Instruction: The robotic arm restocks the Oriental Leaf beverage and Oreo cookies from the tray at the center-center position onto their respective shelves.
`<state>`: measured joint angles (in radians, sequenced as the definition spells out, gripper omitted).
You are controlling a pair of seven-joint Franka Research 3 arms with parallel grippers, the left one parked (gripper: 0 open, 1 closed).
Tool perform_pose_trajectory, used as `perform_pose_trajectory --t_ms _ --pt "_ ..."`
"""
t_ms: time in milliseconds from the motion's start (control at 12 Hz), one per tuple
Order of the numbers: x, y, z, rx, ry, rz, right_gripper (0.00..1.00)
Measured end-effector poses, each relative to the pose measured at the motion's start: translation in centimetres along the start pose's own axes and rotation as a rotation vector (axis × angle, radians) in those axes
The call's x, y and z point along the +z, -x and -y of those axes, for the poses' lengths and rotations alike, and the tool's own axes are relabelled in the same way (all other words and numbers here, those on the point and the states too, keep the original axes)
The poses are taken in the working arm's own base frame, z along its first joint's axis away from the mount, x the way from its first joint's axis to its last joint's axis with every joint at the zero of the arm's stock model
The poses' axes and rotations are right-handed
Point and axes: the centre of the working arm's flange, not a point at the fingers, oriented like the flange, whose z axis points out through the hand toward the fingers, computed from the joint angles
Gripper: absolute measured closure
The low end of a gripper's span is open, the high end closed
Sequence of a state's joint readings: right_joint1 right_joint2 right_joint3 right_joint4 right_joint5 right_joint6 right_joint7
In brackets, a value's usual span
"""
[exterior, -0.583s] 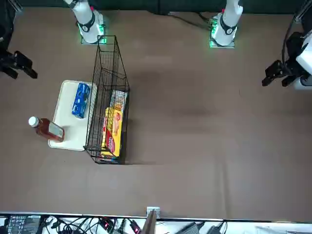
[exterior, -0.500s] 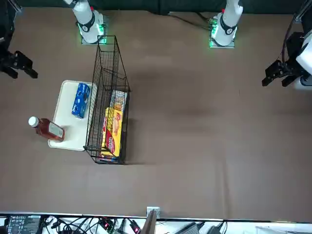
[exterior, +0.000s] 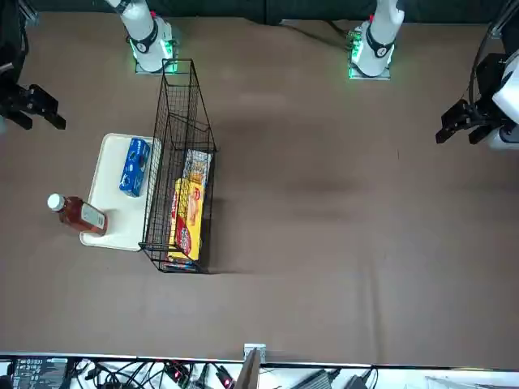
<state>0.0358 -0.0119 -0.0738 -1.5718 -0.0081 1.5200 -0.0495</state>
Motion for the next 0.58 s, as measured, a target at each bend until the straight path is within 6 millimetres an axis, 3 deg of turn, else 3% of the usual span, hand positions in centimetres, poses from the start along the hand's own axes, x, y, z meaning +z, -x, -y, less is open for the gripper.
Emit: perform_pose_trajectory --t_ms 250,583 --pt "1.7 -1.4 -1.1 0.016 0.02 0.001 0.0" --pt "6.8 -5.3 -5.2 0.043 0.041 -0.014 0.0"
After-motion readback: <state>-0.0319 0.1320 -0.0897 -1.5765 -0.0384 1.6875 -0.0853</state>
